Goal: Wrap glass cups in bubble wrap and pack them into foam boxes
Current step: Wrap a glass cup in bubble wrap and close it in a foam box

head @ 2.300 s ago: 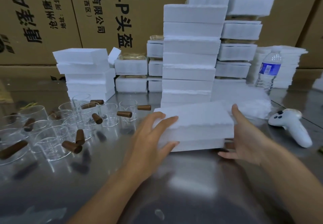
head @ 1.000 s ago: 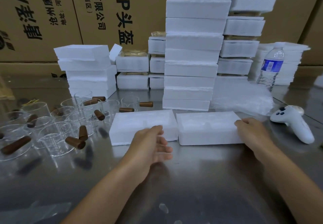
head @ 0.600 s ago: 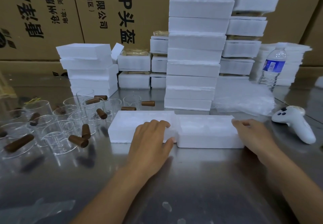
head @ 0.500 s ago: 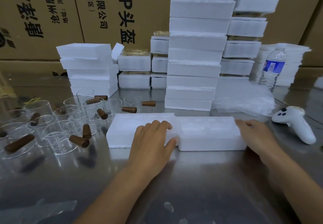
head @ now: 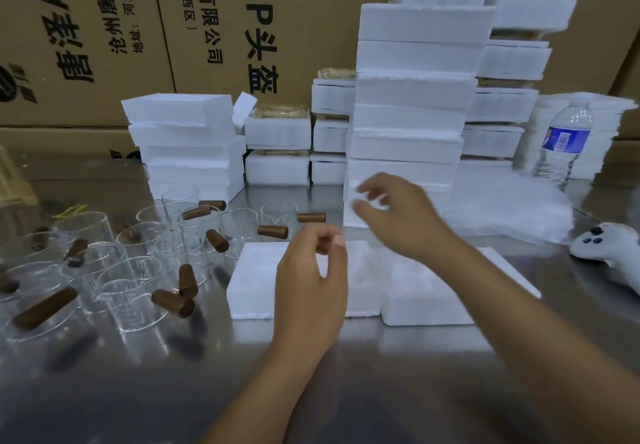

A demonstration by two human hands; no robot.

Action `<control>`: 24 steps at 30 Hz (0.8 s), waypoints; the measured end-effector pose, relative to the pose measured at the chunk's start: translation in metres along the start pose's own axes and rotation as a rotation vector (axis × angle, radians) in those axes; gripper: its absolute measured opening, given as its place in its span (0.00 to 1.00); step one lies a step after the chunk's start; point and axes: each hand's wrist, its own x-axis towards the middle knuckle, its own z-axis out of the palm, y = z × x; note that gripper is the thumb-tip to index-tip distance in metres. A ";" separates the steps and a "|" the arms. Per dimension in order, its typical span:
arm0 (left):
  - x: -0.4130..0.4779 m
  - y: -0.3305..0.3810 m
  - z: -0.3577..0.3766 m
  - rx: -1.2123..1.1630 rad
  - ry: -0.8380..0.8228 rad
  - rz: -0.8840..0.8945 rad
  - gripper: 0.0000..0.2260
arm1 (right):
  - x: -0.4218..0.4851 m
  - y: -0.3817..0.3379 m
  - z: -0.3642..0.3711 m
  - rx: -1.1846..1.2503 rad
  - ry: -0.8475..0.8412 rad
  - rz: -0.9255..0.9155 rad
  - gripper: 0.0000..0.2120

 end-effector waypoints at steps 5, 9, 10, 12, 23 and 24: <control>0.007 -0.011 -0.003 -0.060 0.168 -0.103 0.11 | 0.047 -0.013 0.069 -0.028 -0.306 0.102 0.21; 0.005 -0.011 -0.002 -0.071 0.175 -0.079 0.11 | 0.059 0.002 0.090 -0.229 -0.453 0.142 0.13; 0.006 -0.011 -0.002 -0.071 0.177 -0.077 0.11 | 0.060 0.005 0.091 -0.255 -0.461 0.140 0.11; 0.006 -0.012 -0.002 -0.071 0.182 -0.080 0.10 | 0.062 0.007 0.090 -0.306 -0.464 0.122 0.08; 0.014 0.007 -0.008 -0.649 -0.005 -0.429 0.05 | 0.027 0.001 0.017 0.071 -0.151 0.041 0.12; 0.014 0.009 -0.009 -0.727 -0.034 -0.472 0.12 | 0.019 0.000 0.008 0.165 -0.170 0.029 0.11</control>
